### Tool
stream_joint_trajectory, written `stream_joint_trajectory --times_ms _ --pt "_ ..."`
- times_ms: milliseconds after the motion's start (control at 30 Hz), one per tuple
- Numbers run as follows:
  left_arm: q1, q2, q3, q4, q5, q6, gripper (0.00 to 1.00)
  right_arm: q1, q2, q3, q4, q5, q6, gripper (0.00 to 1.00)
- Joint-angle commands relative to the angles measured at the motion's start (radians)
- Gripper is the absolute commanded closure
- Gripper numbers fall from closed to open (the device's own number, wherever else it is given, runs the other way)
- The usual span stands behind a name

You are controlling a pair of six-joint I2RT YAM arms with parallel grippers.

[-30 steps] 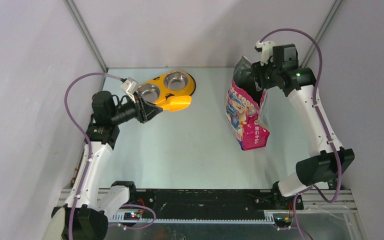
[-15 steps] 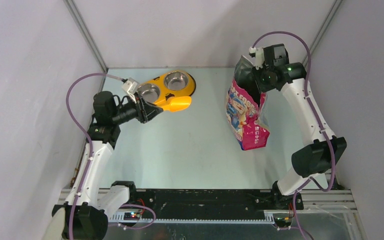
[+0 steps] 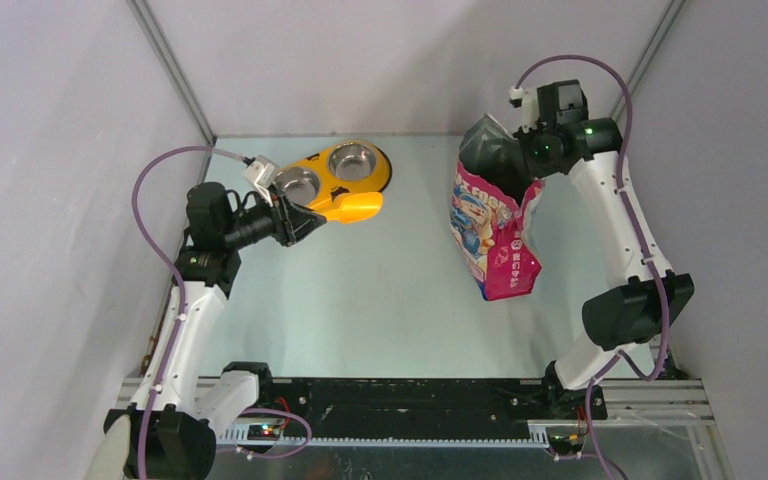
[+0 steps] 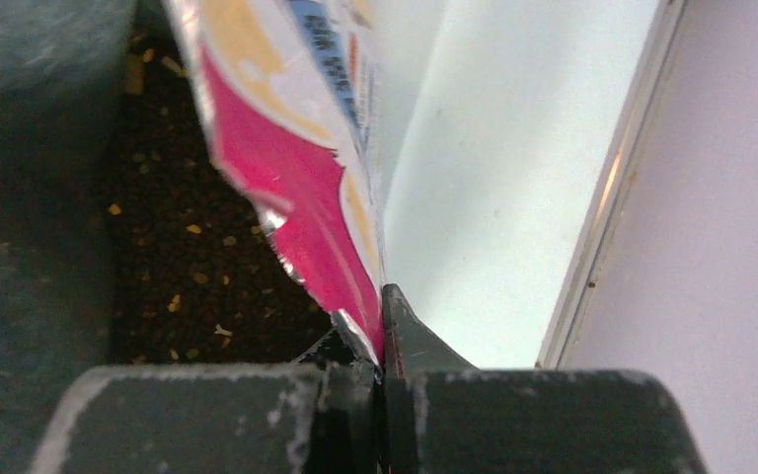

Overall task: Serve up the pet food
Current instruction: Collect the pet food from the pet food bag.

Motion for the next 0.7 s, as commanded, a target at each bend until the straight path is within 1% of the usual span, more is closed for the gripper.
stream_joint_trajectory --times_ms 0,167,467,567,633,667 --pt "0.011 -0.005 0.001 0.041 0.0 -0.005 1.0 -0.063 -0.011 0.124 0.081 0.038 -0.003 1.0" --pt "0.015 -0.007 0.0 0.041 0.001 -0.008 1.0 -0.09 -0.001 0.208 0.089 0.076 -0.007 1.0" --pt "0.018 -0.006 0.001 0.042 0.002 -0.014 1.0 -0.09 0.01 0.312 0.099 0.144 -0.017 1.0" --pt "0.02 -0.004 0.001 0.042 0.002 -0.016 1.0 -0.069 0.01 0.295 0.083 0.13 -0.006 1.0" --pt "0.02 -0.005 0.002 0.042 0.002 -0.016 1.0 -0.035 -0.01 0.241 0.095 0.118 0.003 1.0" --pt "0.02 -0.004 0.002 0.042 0.002 -0.016 1.0 -0.003 -0.02 0.186 0.107 0.123 0.001 1.0"
